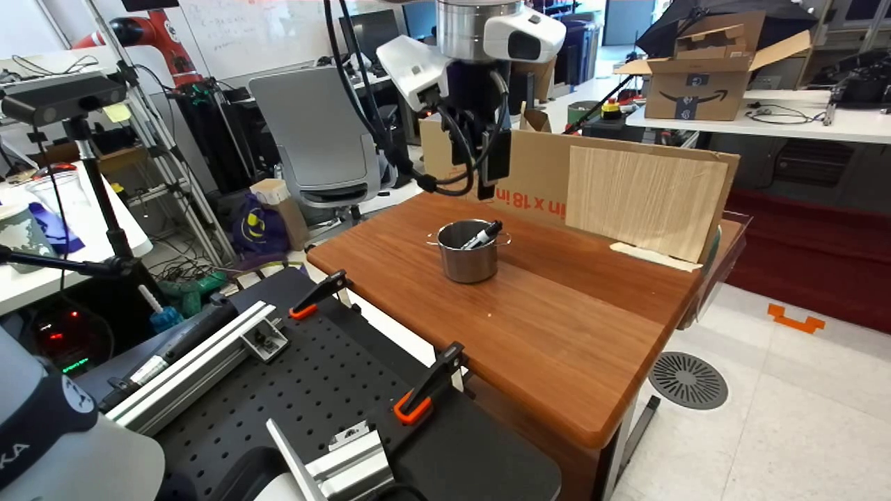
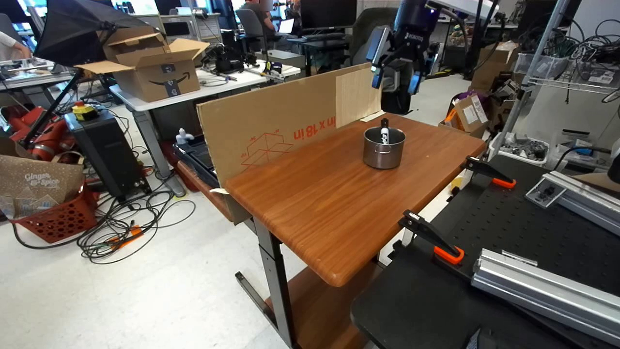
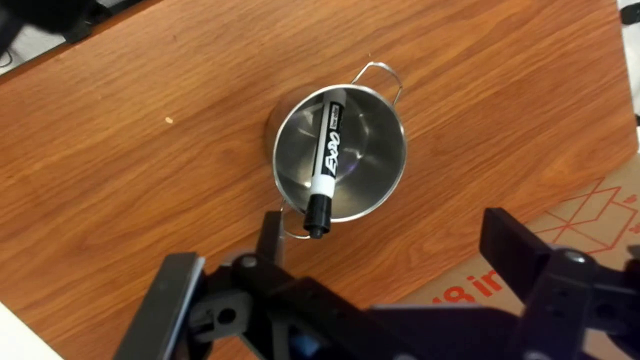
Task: Remove the marker from the mug cup and place it on the table
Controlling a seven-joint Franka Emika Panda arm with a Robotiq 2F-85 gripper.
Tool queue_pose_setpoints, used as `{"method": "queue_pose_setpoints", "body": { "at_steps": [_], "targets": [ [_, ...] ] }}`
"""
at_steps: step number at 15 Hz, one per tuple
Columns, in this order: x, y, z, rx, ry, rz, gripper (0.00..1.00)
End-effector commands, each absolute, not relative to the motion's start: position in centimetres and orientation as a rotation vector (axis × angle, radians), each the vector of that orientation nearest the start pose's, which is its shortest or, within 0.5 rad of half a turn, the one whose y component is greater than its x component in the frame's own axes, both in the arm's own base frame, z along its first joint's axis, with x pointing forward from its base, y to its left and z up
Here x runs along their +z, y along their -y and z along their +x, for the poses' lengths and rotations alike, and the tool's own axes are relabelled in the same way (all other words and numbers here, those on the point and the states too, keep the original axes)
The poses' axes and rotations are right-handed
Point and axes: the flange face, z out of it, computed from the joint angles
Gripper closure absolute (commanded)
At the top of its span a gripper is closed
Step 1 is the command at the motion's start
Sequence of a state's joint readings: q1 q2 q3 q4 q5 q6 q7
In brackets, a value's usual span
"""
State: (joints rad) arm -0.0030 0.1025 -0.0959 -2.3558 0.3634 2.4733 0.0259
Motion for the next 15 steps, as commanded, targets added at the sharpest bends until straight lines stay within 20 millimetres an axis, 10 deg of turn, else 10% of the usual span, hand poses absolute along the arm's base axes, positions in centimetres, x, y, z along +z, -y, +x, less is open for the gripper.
{"method": "queue_pose_setpoints", "body": {
  "at_steps": [1, 15],
  "targets": [
    [27.4, 6.0, 51.5, -0.097, -0.719, -2.893, 0.00],
    [22.6, 5.8, 53.2, -0.041, -0.901, -2.987, 0.00]
  ]
}}
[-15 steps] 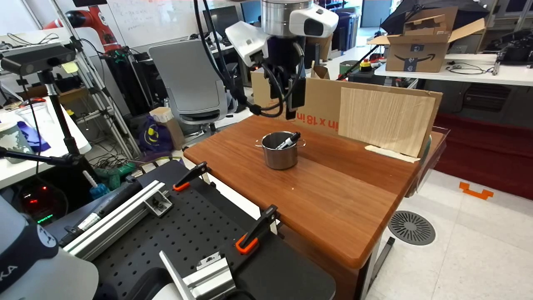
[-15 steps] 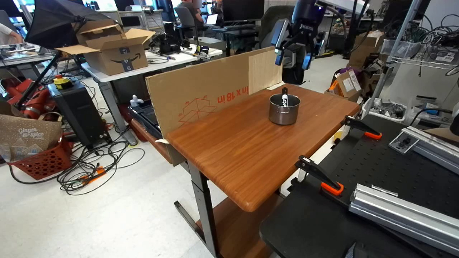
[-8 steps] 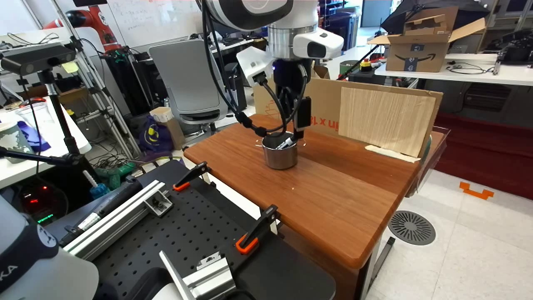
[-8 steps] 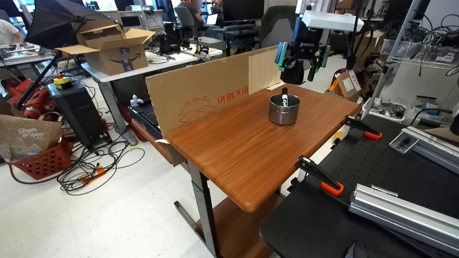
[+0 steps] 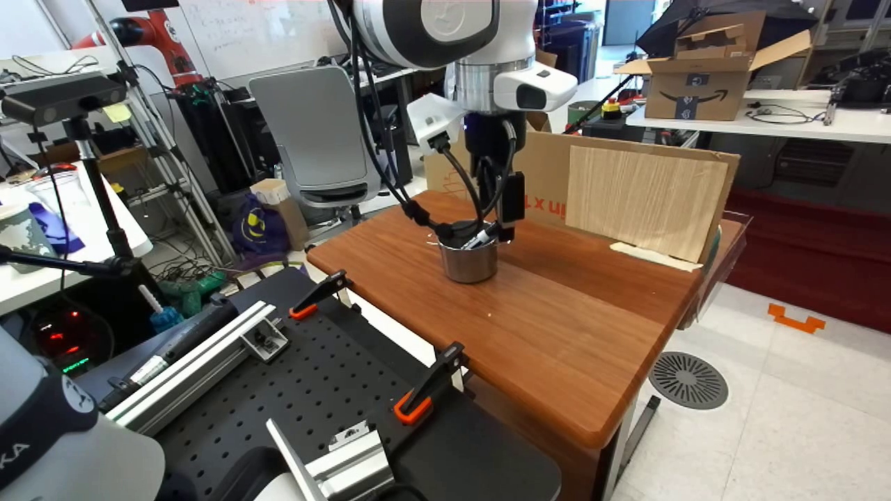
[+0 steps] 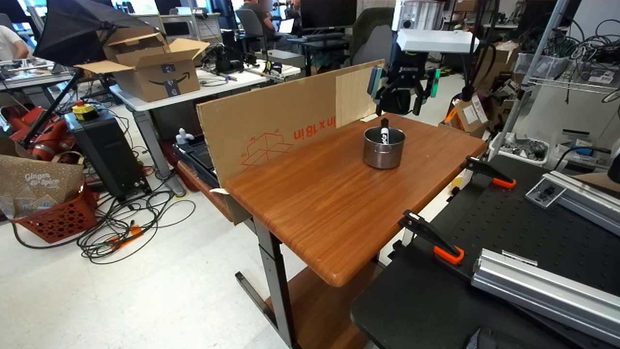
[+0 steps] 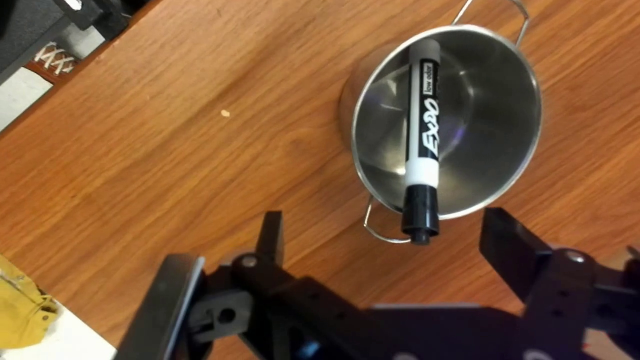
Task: Remove the marker from the mug cup and place it on the table
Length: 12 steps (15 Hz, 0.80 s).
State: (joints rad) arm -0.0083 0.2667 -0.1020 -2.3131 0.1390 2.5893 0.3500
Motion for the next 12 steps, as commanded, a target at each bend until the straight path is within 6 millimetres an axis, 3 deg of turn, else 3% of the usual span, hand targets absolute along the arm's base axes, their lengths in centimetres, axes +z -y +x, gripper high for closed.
{"method": "queue_pose_setpoints", "body": {
  "at_steps": [1, 5, 6, 7, 12],
  "targets": [
    [22.5, 5.7, 53.3, -0.041, -0.904, -2.988, 0.00],
    [21.7, 5.0, 53.9, -0.026, -0.906, -3.012, 0.00],
    [21.6, 4.8, 53.9, -0.018, -0.906, -3.016, 0.25],
    [21.5, 4.8, 54.1, -0.017, -0.906, -3.019, 0.28],
    [21.0, 4.7, 54.4, -0.007, -0.901, -3.035, 0.66]
  ]
}}
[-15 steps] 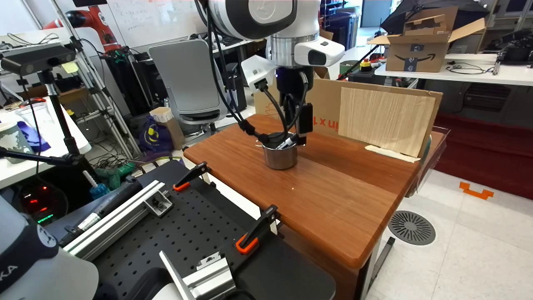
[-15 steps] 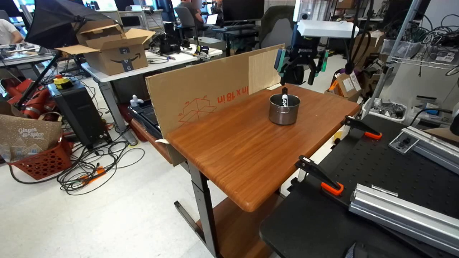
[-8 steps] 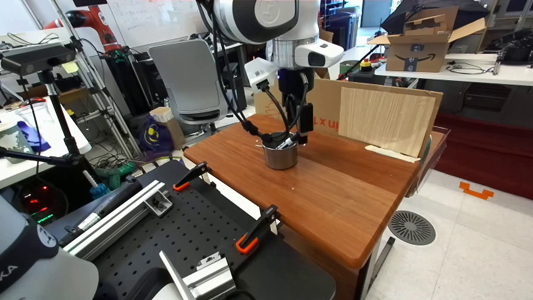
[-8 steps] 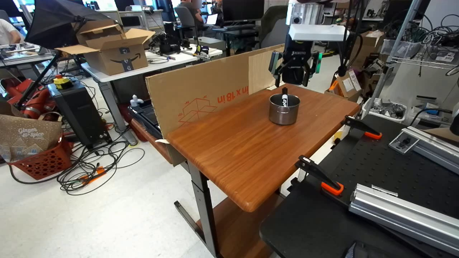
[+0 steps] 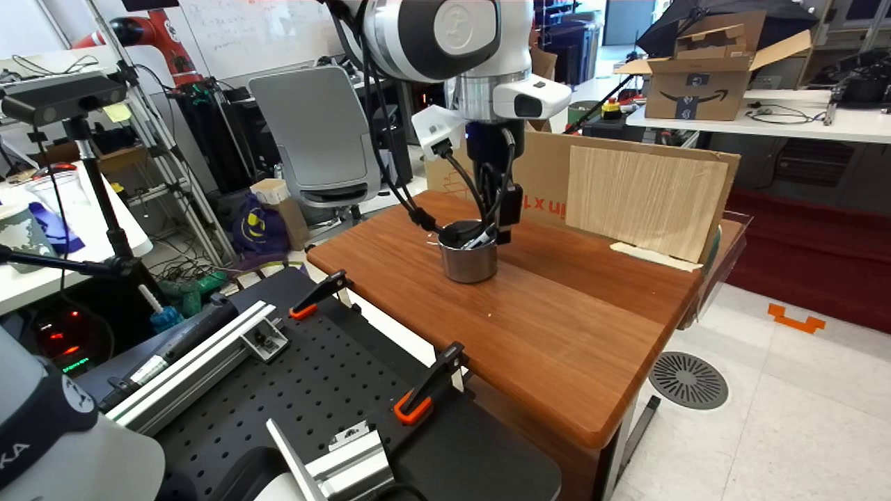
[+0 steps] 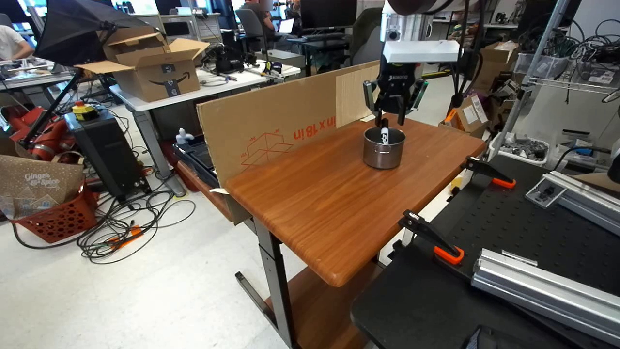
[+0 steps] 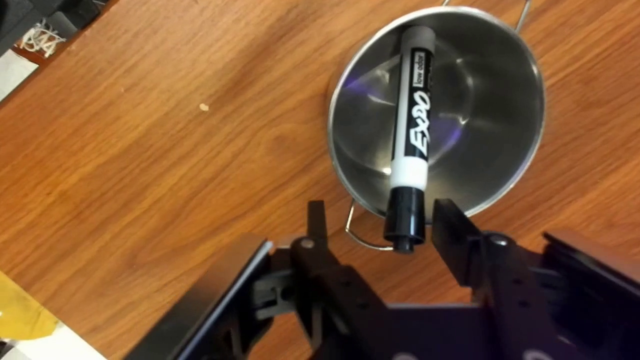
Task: Remove the marker from the mug cup and place it on the table
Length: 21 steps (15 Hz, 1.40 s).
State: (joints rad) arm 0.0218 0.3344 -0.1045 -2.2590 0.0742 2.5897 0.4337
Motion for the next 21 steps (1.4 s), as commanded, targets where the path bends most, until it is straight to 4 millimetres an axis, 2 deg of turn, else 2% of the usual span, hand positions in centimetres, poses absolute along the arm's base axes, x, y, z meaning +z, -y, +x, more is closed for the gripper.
{"method": "queue_pose_setpoints", "body": {
  "at_steps": [1, 4, 5, 6, 9, 13, 21],
  "targets": [
    [21.0, 4.7, 54.4, -0.007, -0.899, -3.038, 0.73],
    [21.2, 4.6, 54.5, -0.012, -0.893, -3.037, 0.97],
    [21.3, 4.6, 54.6, -0.017, -0.891, -3.035, 0.99],
    [21.6, 4.6, 54.7, -0.024, -0.889, -3.031, 0.95],
    [22.3, 4.6, 54.7, -0.043, -0.882, -3.014, 0.95],
    [24.2, 4.7, 54.3, -0.088, -0.866, -2.979, 0.95],
    [31.6, 5.4, 52.7, -0.231, -0.823, -2.788, 0.95]
  ]
}}
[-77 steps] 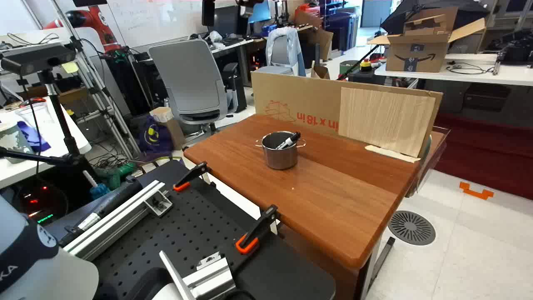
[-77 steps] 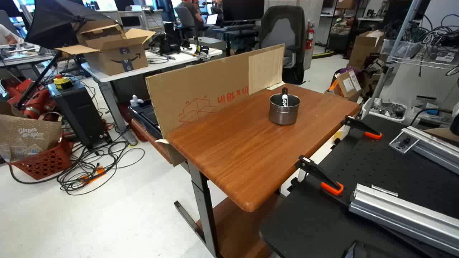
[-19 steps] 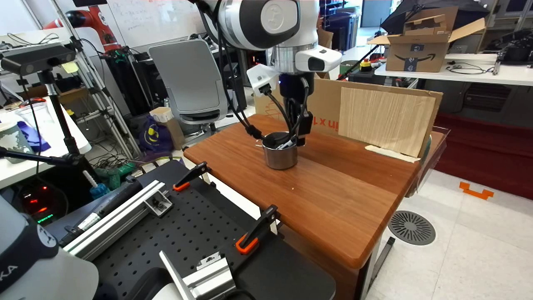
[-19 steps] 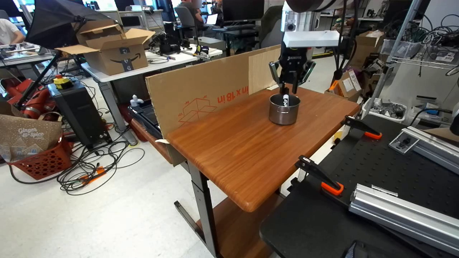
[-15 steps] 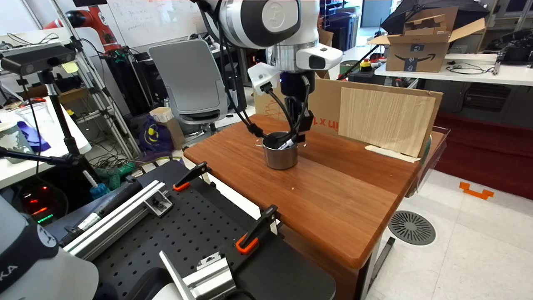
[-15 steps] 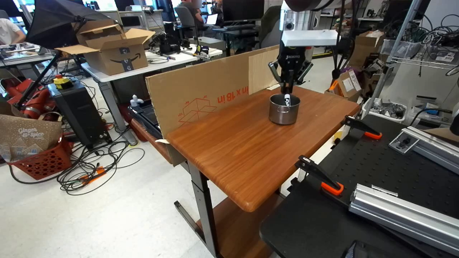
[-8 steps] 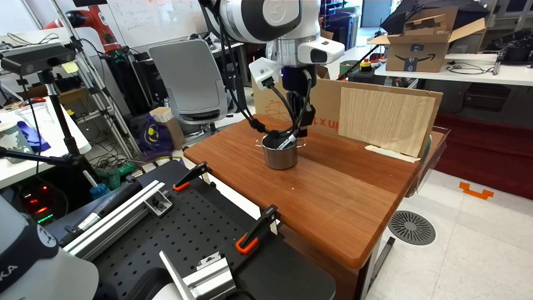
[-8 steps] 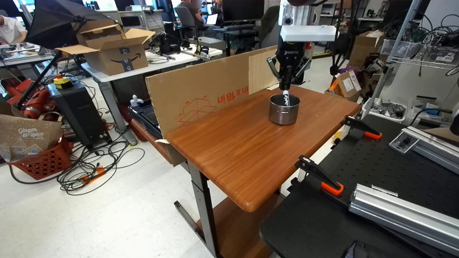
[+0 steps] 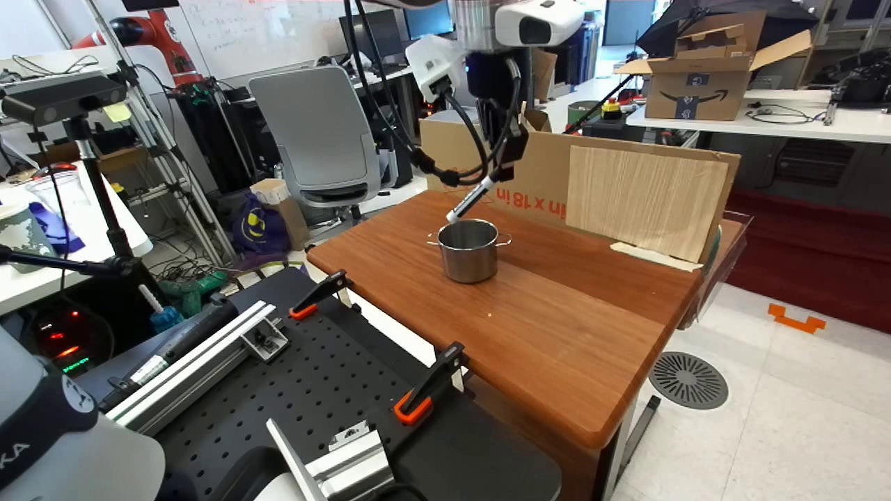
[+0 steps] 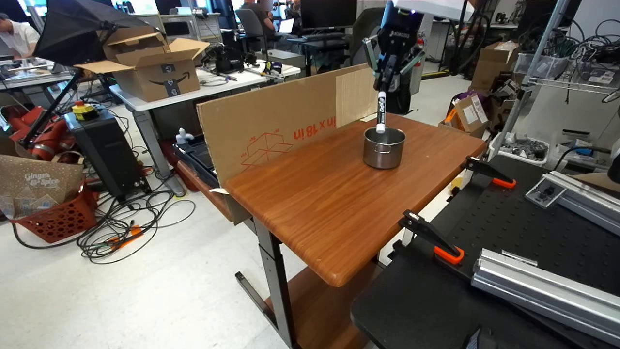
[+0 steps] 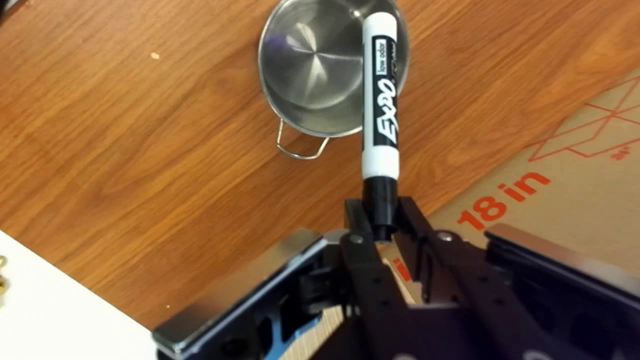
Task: Remove the marker from the mug cup and place it on the table
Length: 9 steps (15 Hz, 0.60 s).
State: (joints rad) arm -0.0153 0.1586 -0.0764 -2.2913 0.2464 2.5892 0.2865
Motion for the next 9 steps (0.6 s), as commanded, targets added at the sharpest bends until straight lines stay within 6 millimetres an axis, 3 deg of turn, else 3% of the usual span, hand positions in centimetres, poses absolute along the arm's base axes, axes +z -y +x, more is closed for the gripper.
{"method": "queue_pose_setpoints", "body": {
  "at_steps": [1, 4, 9],
  "targets": [
    [32.2, 5.3, 52.8, -0.241, -0.825, -2.755, 0.95],
    [32.9, 4.9, 53.2, -0.237, -0.834, -2.665, 0.95],
    [31.5, 5.0, 54.3, -0.151, -0.900, -2.565, 0.95]
  ]
}}
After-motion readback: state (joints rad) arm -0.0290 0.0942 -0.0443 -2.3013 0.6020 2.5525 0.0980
